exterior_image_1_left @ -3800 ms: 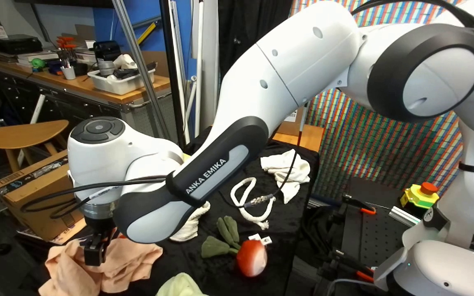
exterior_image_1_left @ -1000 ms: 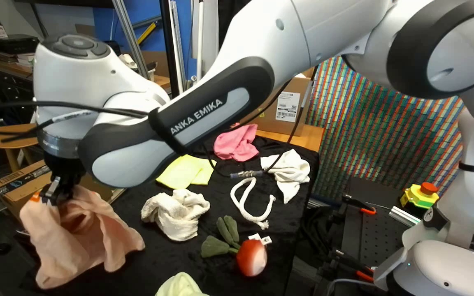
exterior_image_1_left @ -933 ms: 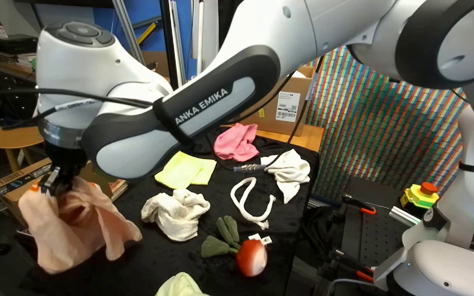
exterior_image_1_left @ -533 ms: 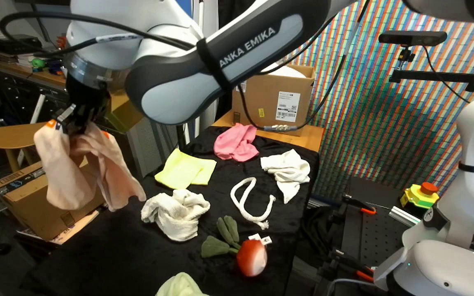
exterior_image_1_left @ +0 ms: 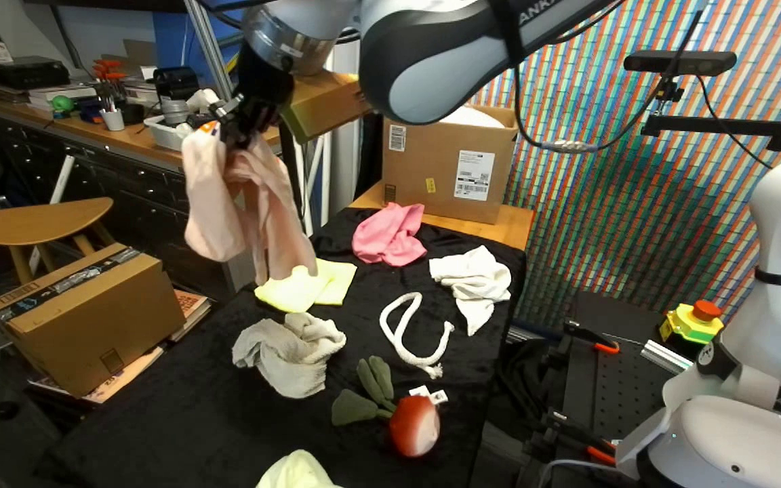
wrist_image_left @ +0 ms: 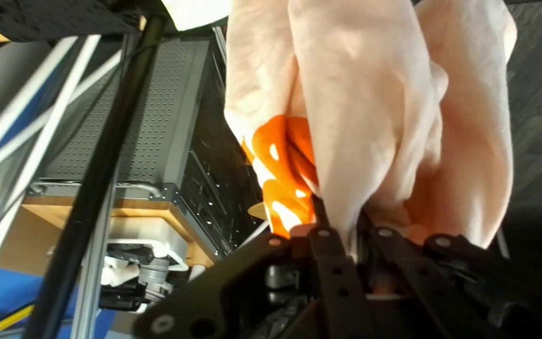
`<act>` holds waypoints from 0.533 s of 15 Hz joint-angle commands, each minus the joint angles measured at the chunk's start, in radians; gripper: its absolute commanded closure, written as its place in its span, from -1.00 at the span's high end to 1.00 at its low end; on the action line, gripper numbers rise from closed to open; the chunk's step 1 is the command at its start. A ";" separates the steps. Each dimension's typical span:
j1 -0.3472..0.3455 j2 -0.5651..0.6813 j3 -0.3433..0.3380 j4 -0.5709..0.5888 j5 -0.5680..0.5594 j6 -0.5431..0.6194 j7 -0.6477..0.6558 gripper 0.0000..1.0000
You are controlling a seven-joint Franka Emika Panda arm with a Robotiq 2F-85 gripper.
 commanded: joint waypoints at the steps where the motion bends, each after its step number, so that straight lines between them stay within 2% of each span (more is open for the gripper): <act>1: 0.007 -0.228 -0.017 -0.238 -0.055 -0.055 0.055 -0.84; 2: -0.134 -0.268 0.128 -0.281 -0.040 -0.076 0.030 -0.84; 5: -0.249 -0.341 0.240 -0.391 0.063 -0.105 -0.047 -0.83; 8: -0.324 -0.369 0.312 -0.467 0.202 -0.101 -0.169 -0.83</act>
